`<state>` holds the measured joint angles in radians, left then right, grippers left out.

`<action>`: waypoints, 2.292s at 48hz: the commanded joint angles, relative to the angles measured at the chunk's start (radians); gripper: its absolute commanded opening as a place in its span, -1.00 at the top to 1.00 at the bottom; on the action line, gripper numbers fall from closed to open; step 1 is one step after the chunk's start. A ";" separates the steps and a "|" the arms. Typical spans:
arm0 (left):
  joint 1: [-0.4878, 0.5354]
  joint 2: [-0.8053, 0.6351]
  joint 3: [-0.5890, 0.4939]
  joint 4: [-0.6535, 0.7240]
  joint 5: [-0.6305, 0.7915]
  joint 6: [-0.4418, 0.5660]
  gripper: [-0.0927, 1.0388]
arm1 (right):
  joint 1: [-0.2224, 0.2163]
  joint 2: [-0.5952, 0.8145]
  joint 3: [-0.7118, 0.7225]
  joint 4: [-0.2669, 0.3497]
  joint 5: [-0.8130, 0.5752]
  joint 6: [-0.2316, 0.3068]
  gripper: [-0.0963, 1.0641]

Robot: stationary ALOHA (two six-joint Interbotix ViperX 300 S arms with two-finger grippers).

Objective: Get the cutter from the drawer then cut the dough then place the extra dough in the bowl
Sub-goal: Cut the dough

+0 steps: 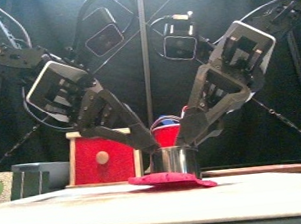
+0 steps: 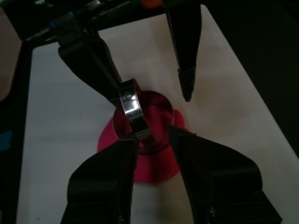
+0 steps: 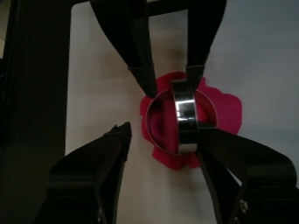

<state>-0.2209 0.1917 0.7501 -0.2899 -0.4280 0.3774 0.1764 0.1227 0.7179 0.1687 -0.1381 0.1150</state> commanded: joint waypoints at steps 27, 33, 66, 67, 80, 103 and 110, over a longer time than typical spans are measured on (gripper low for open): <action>-0.009 -0.149 0.078 -0.003 -0.084 0.006 -0.45 | -0.046 -0.034 -0.103 -0.072 0.144 0.003 -0.67; -0.009 -0.144 0.121 -0.025 -0.106 0.003 -0.45 | -0.048 -0.034 -0.110 -0.074 0.153 0.005 -0.67; -0.015 0.052 0.078 -0.060 -0.164 0.009 -0.15 | -0.061 -0.037 -0.210 -0.075 0.339 0.002 -0.66; -0.015 0.052 0.077 -0.058 -0.166 0.009 -0.15 | -0.061 -0.037 -0.209 -0.075 0.339 0.002 -0.66; -0.015 0.074 0.055 -0.057 -0.156 0.011 -0.14 | -0.061 -0.037 -0.209 -0.074 0.345 0.005 -0.60; -0.015 0.130 0.031 -0.063 -0.106 0.005 -0.13 | -0.058 -0.029 -0.219 -0.074 0.353 0.005 -0.28; -0.015 0.130 0.035 -0.072 -0.103 0.005 -0.13 | -0.057 -0.029 -0.227 -0.074 0.380 0.005 -0.10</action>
<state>-0.2378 0.3221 0.7915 -0.3559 -0.5400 0.3835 0.1212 0.1227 0.5170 0.0936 0.2362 0.1181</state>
